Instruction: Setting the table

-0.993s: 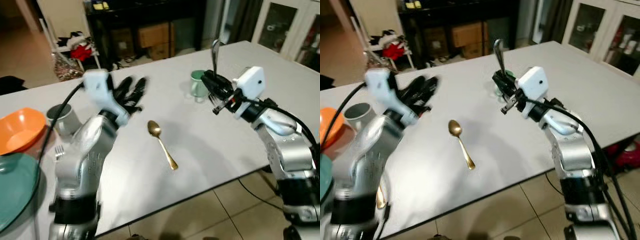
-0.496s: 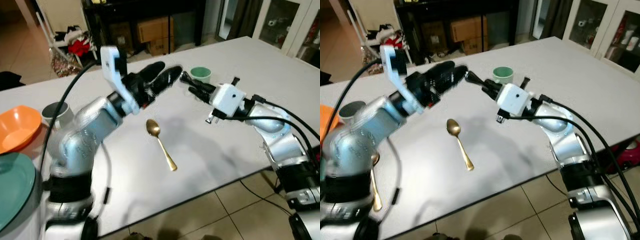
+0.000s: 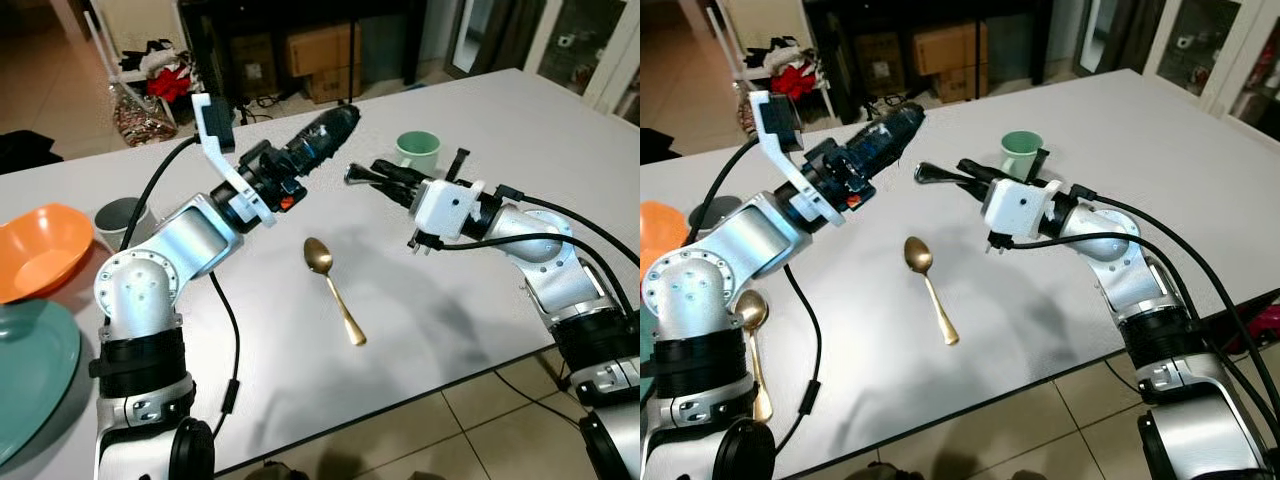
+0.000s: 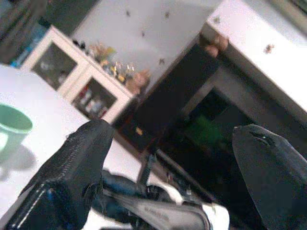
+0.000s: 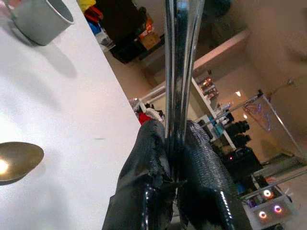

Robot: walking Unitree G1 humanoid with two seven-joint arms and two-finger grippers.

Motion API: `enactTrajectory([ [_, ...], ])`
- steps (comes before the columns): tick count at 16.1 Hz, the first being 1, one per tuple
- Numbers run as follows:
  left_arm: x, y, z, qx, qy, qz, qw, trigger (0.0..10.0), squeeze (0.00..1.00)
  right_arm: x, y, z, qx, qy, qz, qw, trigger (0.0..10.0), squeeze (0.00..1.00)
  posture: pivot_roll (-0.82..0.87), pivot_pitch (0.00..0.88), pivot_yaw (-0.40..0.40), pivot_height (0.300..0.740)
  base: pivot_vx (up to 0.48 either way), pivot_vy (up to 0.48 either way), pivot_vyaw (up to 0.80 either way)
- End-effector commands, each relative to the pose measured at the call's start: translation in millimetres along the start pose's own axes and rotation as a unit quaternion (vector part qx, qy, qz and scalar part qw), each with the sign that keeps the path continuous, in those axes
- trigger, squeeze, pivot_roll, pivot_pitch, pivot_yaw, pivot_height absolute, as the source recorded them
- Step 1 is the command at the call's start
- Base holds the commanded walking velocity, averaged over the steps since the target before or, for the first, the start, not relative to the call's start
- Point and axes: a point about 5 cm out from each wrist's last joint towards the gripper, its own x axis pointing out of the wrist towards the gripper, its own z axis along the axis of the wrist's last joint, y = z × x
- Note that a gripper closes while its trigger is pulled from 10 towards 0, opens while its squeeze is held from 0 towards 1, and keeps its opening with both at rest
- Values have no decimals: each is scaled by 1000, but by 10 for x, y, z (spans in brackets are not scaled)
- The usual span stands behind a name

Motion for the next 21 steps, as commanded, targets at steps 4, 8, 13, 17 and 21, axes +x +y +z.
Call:
enactTrajectory([
  [4, -34, 35, -275, 128, 145, 53, 980, 10000, 0, 33, -50, 23, -17, -10, -1, 1000, 10000, 0, -95, 18, 134, 740, 0, 0, 0],
  [8, -43, 145, -181, 167, 149, 124, 967, 0, 0, 42, -58, 9, -33, -8, 2, 999, 10000, 0, -92, 19, 133, 740, 0, 0, 0],
  [13, -89, 48, -182, 197, 148, 79, 966, 0, 0, 31, -99, -108, -56, 40, 0, 998, 10000, 0, -91, 20, 132, 740, 0, 0, 0],
  [17, -136, -11, -324, 226, 190, 44, 954, 10000, 1000, 40, -153, -160, -53, 61, -13, 997, 10000, 0, -92, 20, 130, 740, 0, 0, 0],
  [21, -132, 84, -271, 245, 172, 80, 951, 10000, 1000, 71, -94, -125, -53, 47, -6, 997, 10000, 0, -93, 19, 129, 740, 0, 0, 0],
])
